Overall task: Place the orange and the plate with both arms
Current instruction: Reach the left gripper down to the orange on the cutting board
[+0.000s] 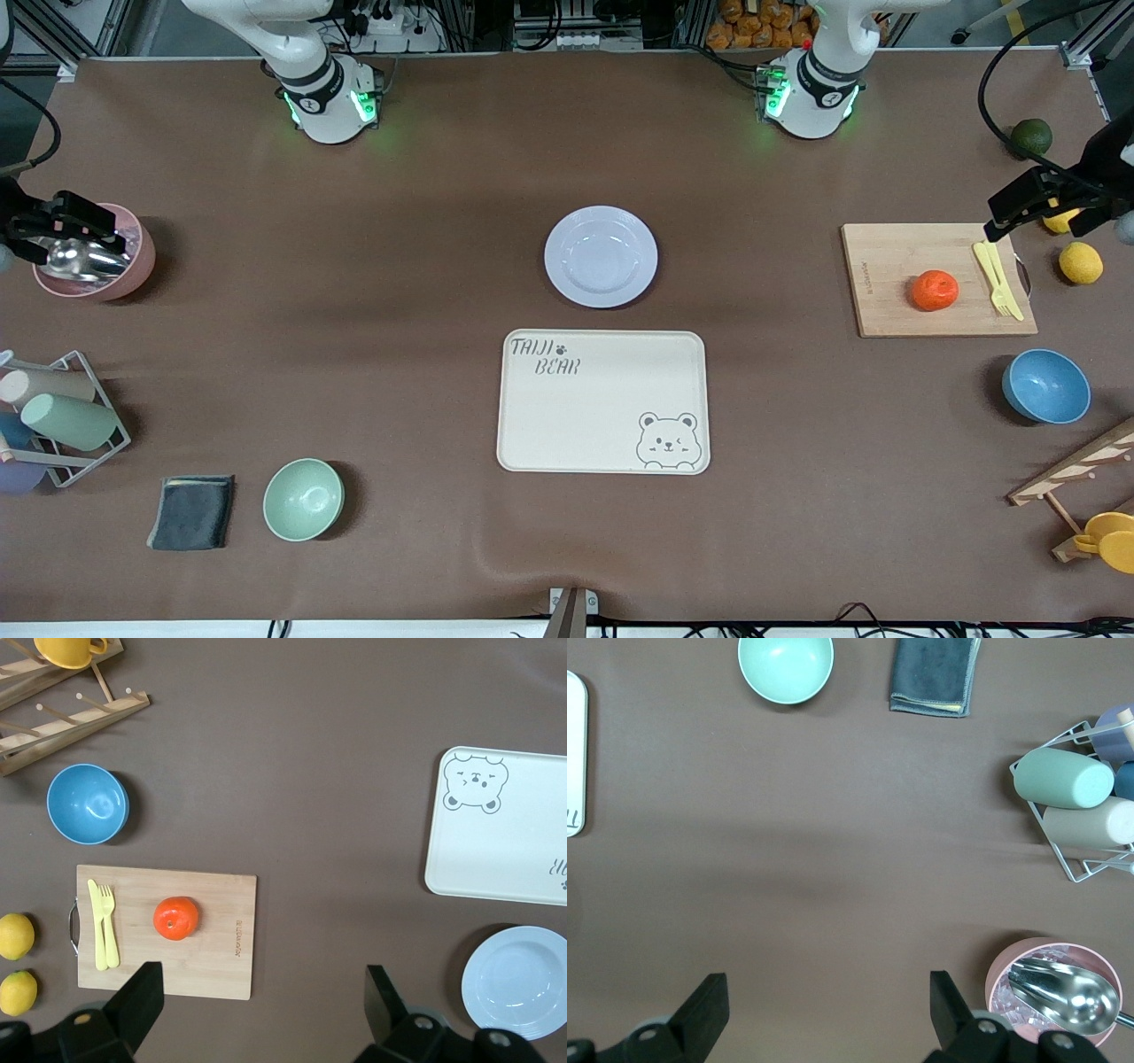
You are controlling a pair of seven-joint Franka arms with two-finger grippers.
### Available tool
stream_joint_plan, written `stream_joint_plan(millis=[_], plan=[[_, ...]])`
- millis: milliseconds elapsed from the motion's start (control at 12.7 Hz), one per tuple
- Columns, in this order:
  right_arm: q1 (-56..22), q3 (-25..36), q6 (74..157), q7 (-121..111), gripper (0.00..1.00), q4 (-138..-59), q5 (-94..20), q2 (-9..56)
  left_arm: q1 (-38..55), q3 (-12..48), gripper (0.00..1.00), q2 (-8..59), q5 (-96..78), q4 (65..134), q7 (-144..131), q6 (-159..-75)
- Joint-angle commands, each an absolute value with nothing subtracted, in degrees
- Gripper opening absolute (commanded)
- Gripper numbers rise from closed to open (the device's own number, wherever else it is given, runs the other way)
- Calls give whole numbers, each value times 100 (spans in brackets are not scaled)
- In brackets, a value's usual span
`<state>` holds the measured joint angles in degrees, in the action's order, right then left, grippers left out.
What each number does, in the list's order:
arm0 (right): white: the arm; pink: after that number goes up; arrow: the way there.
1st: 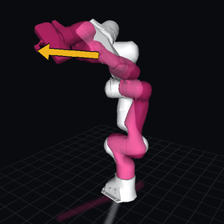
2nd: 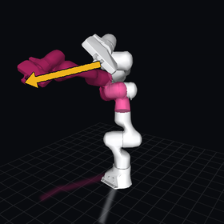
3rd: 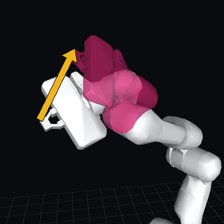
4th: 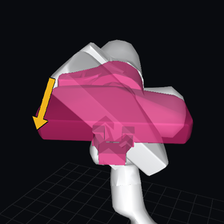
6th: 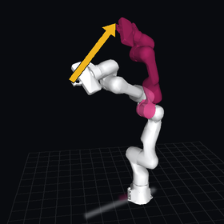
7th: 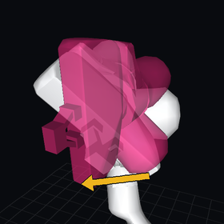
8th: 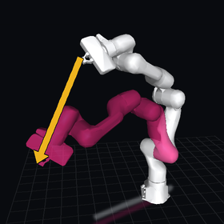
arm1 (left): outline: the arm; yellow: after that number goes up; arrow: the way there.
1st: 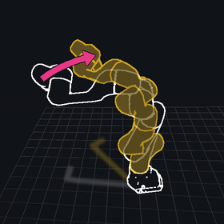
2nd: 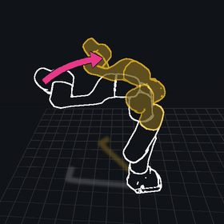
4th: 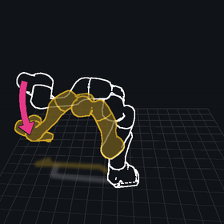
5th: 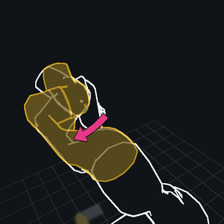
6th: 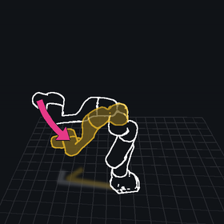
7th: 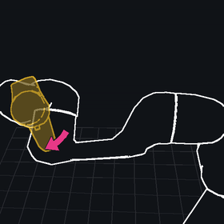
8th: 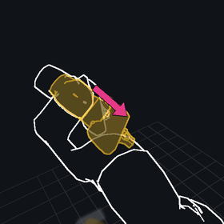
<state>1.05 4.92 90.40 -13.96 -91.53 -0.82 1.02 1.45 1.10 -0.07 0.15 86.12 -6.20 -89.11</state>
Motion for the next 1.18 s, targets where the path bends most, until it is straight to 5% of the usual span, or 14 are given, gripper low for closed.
stream_joint_plan(millis=[0,315,1104], plan=[[114,448,9000,-1327,100,-9132,26,97,149,88,100,-88,-35,8640,-545,-8816],[97,448,8991,-1336,100,-9149,17,123,-34,79,100,297,535,8849,-361,-8815],[105,448,8807,-1363,100,-9193,26,246,-1142,97,100,-176,554,12618,-282,-12064]])
